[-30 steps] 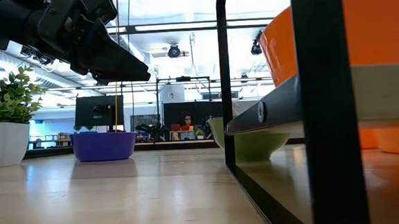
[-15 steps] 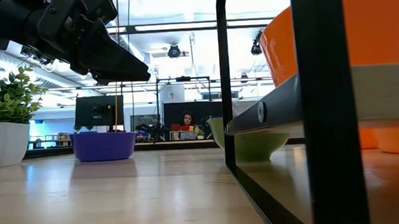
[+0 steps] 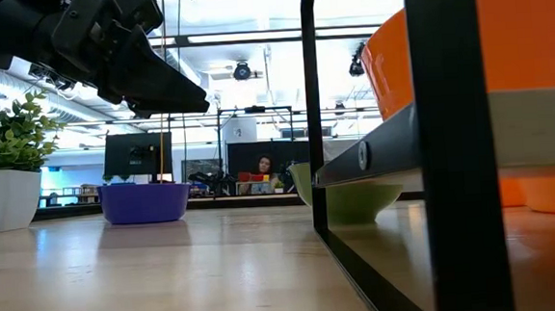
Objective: Pick & Place Mini bowls
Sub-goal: Stack the blue bowl on the blue bowl on the shelf
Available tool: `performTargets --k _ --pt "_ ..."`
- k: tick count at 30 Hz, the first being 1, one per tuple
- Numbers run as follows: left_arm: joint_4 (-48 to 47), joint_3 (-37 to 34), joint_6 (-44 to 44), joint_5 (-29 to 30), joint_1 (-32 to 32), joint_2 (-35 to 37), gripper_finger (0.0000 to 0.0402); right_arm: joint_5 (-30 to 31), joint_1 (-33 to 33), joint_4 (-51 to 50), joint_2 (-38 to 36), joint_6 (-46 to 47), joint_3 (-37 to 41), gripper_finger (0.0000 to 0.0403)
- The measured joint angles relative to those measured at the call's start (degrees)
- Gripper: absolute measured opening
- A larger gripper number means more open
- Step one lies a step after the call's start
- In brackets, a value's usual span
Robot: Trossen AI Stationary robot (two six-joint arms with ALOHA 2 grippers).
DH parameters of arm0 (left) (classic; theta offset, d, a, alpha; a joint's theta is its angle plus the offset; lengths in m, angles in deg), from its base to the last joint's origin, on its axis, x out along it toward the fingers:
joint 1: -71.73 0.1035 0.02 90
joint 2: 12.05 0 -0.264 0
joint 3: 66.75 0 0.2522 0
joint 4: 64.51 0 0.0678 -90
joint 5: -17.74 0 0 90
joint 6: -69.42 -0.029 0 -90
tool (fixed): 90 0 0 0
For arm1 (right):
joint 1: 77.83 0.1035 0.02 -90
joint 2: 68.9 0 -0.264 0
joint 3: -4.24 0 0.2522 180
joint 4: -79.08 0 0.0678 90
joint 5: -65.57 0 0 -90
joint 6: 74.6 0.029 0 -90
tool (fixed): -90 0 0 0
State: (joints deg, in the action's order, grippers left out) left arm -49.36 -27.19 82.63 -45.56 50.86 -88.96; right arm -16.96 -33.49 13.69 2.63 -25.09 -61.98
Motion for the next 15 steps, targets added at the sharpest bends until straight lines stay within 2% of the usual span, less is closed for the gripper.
performTargets --k 6,15 --pt "0.01 0.00 0.11 0.01 0.00 0.00 0.0177 0.05 0.02 0.04 0.00 -0.67 0.16 0.0004" --pt "0.04 0.00 0.13 0.00 0.00 0.00 0.0177 0.23 0.00 0.06 0.02 -0.71 0.17 0.0045"
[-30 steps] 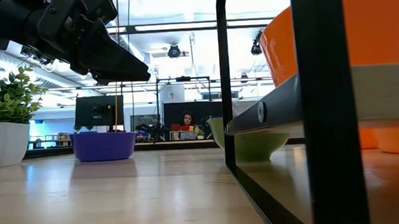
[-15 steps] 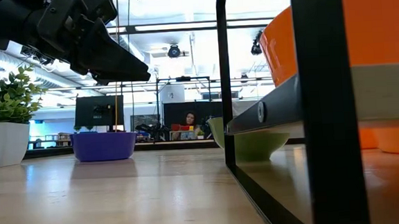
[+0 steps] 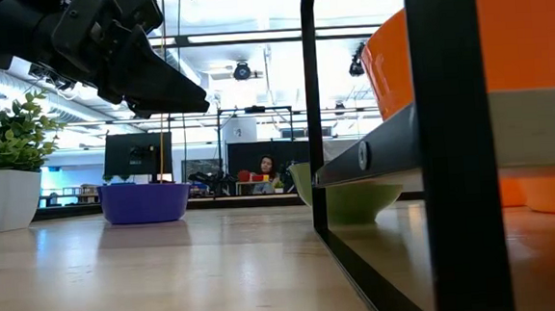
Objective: Pick & Place Mini bowls
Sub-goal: Stack the blue bowl on the blue bowl on the shelf, then stack the orange bowl on the orange bowl on the shelf
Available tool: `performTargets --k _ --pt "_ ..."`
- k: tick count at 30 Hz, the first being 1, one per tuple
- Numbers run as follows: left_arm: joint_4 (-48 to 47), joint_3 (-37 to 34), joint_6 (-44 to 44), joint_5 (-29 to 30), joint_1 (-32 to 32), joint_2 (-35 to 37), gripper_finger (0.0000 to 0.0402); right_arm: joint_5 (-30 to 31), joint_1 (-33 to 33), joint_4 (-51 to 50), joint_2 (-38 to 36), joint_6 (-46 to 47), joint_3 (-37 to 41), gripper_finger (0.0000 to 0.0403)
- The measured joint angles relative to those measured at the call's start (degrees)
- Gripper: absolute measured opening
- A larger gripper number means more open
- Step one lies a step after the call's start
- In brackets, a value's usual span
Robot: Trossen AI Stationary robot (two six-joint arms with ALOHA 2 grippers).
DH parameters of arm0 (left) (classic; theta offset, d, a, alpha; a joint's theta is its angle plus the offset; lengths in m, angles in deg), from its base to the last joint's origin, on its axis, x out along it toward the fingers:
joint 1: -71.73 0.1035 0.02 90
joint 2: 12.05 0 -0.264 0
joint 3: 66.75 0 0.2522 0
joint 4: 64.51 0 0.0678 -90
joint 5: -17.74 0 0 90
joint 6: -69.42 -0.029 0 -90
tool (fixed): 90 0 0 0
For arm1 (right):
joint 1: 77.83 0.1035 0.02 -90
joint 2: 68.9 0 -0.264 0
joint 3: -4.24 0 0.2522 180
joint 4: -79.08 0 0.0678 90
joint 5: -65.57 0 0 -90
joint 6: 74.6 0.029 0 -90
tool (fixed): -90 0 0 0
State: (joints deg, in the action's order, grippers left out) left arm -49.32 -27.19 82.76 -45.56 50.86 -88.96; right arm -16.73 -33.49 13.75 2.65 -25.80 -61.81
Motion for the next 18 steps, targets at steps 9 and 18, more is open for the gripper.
performTargets --k 9,18 --pt "0.00 0.00 0.00 0.00 0.00 0.00 0.0177 -0.12 -0.90 0.03 0.00 0.13 -0.47 0.0107" --pt "0.02 0.00 0.00 0.02 0.00 0.00 0.0177 6.07 -4.58 4.26 -0.09 -9.31 -7.40 0.0147"
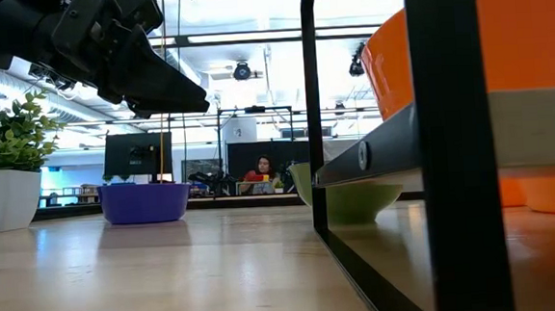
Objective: Pick & Place Mini bowls
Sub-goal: Stack the orange bowl on the orange bowl on the shelf
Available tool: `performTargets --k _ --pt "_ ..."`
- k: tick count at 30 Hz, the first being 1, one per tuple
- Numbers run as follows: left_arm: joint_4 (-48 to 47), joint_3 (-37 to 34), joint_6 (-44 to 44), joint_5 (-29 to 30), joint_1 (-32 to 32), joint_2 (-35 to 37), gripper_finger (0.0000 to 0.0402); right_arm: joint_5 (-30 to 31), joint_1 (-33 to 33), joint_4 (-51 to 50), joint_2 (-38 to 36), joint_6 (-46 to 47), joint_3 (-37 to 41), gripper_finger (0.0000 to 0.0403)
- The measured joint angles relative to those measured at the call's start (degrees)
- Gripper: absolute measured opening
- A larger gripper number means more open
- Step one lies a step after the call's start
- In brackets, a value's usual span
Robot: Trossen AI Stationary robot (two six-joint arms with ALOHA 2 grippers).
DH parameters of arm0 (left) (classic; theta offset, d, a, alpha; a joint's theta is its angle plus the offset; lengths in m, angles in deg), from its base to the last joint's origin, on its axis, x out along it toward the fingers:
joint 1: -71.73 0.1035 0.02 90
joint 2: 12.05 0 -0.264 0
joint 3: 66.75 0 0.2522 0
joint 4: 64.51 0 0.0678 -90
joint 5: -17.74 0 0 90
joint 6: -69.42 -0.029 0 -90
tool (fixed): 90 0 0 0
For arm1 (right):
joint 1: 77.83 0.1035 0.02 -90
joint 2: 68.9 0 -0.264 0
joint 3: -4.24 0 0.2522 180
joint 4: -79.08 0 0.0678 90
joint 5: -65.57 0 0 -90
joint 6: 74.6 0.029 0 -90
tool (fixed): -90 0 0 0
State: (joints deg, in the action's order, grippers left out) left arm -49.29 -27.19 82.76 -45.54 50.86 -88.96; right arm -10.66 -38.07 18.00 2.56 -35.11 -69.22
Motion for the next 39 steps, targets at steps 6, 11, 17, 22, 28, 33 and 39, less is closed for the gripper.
performTargets --k 6,11,17,22,28,33,39 --pt "0.00 0.00 0.00 0.00 0.00 0.00 0.0177 23.79 -2.27 21.77 0.18 -24.30 2.17 0.0146" --pt "0.00 0.00 0.00 0.00 0.00 0.00 0.0177 24.94 -7.81 45.91 0.22 -37.73 9.68 0.0139" --pt "0.00 0.00 -0.04 0.00 0.00 0.00 0.0177 13.40 -18.76 55.02 0.31 -36.56 17.83 0.0131" --pt "-0.02 0.00 -0.24 0.00 0.00 0.00 0.0177 13.19 -26.58 44.74 0.28 -30.16 15.04 0.0138" --pt "-0.07 0.00 -0.22 0.00 0.00 0.00 0.0177 13.15 -34.44 16.43 0.55 -11.95 8.87 0.0166" --pt "-0.13 0.00 -0.28 0.00 0.00 0.00 0.0177 7.47 -37.93 2.60 0.57 0.13 8.21 0.0181" --pt "-0.13 0.00 -0.37 0.02 0.02 0.00 0.0177 5.16 -40.33 -0.85 2.86 5.25 10.44 0.0180"
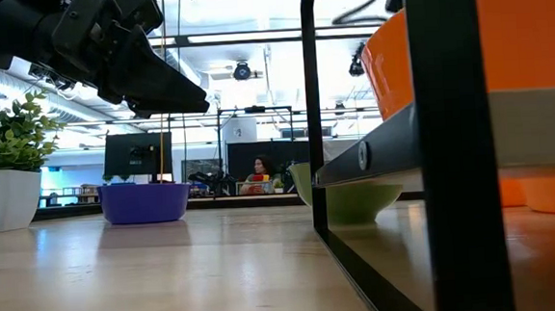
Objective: Pick & Place Mini bowls
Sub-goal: Stack the orange bowl on the orange bowl on the shelf
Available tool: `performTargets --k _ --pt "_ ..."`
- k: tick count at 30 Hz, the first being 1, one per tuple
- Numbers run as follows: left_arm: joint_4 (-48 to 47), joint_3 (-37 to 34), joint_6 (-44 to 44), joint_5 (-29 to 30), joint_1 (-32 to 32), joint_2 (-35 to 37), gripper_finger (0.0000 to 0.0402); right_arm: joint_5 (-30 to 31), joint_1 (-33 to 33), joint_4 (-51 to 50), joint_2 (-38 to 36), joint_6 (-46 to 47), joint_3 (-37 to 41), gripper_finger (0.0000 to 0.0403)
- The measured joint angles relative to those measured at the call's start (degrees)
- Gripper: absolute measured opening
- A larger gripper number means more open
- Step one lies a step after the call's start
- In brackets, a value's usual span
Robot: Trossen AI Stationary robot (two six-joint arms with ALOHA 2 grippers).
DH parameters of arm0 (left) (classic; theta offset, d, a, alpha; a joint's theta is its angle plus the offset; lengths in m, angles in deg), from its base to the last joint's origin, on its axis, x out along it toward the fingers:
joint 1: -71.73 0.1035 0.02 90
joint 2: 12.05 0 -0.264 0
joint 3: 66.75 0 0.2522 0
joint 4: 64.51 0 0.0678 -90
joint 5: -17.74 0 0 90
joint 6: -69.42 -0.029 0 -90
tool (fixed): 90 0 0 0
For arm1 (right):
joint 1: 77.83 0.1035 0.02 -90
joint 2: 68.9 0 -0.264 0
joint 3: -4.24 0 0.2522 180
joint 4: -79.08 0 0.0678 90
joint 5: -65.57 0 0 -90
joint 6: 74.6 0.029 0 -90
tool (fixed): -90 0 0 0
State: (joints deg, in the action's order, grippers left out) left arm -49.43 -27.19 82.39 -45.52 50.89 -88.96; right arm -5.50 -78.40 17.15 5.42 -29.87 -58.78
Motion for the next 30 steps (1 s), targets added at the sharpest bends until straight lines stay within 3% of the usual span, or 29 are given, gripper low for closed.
performTargets --k 16,30 --pt "-0.09 0.02 0.33 -0.01 -0.02 0.00 0.0177 -2.07 -3.22 2.07 9.60 2.63 4.83 0.0166" --pt "-0.17 0.02 0.37 -0.02 -0.04 0.00 0.0177 -2.09 -1.60 1.38 10.38 -3.44 4.01 0.0015"
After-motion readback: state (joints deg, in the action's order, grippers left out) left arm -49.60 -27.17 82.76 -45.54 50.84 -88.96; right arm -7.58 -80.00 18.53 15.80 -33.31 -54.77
